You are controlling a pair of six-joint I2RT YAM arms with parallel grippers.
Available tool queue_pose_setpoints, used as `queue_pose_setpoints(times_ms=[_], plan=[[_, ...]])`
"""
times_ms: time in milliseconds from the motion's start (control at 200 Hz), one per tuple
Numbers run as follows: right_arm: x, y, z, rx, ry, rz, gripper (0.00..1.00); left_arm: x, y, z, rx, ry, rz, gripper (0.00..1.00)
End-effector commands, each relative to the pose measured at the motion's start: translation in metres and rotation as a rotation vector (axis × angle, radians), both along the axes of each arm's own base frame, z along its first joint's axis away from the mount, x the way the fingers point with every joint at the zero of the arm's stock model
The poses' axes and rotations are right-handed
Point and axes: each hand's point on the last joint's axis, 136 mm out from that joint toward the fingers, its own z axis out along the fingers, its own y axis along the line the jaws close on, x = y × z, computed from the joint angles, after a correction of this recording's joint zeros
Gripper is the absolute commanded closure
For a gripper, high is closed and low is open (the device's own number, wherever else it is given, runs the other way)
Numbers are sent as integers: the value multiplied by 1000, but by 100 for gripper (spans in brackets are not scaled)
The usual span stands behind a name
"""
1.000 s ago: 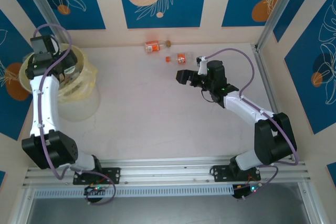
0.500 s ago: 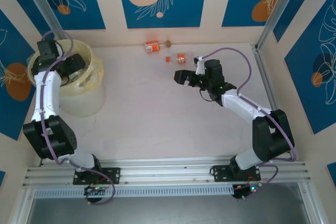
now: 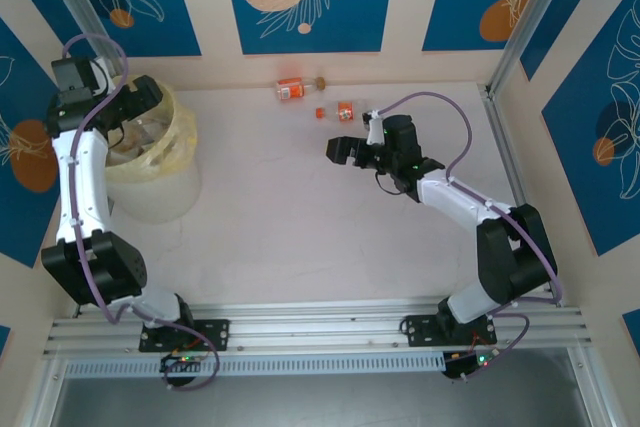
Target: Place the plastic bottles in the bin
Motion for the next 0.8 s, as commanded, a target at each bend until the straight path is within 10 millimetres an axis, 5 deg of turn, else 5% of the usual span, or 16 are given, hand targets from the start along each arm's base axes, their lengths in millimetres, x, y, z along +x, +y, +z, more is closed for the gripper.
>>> queue_pose_setpoints(times_ms=[0,150,360,580,795], plan=[[2,6,8,17,0,9,0,10,-14,-6,-73,-5,-61,0],[2,7,5,15,7,8,0,13,-17,-6,-96,-22,-74,0],[11,1,12,-22,-10,-2,0,-4,-15,25,-21,-130,-49,0],[52,-28,2,-118,40,-66,1,-30,-29,56,-26,-234,-60,0],[108,-44,-14,-245,-1,5,0,-45,-83,89,79,-282,-165,0]])
